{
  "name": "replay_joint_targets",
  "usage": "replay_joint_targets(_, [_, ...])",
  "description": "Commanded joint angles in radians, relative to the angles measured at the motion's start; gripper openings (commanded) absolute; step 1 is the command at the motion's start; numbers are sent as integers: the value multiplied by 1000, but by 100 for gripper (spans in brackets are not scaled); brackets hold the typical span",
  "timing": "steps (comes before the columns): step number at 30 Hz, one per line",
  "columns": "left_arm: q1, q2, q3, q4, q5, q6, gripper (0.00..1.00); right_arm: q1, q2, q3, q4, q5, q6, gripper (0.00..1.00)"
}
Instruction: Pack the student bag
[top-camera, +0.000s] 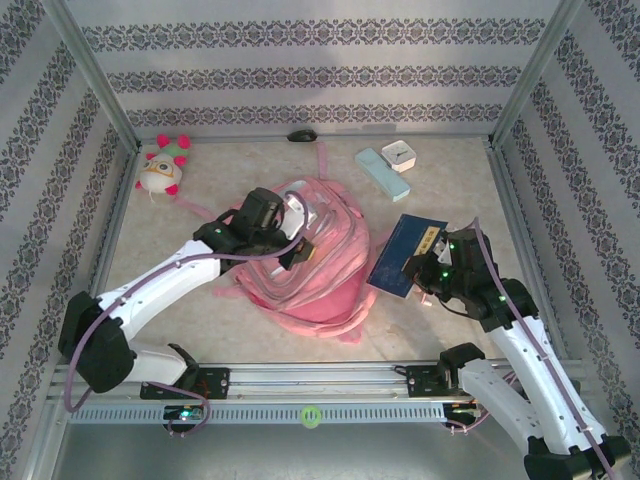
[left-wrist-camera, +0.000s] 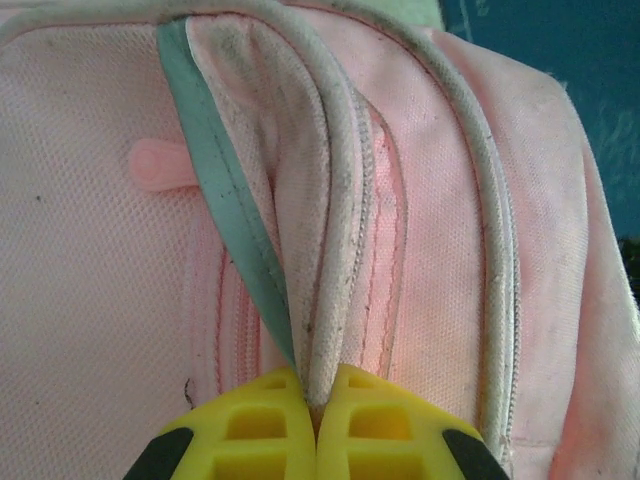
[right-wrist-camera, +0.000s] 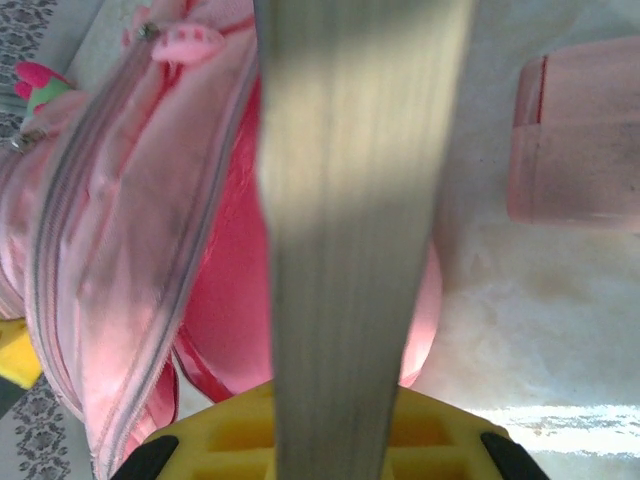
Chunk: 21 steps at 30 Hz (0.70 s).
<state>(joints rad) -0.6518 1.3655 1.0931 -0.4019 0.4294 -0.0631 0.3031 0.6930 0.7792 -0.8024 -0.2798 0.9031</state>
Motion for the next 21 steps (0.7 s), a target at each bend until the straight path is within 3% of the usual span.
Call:
replay_joint_targets(1, [-41,9,72,188,-31,-143,0,24,-23,-26,53,8,54,0])
replay_joint_targets(8, [-46,-7,92,203,-116,-179,0,91,-29,-107,203,-14,158,0])
replay_joint_targets(14, [-45,-26,112,194,-128,-182,0,204,40,-252,614,1,320,0])
replay_joint_targets(21, [-42,-35,115,196,-126,-186,0,298,238,-294,934,37,392,0])
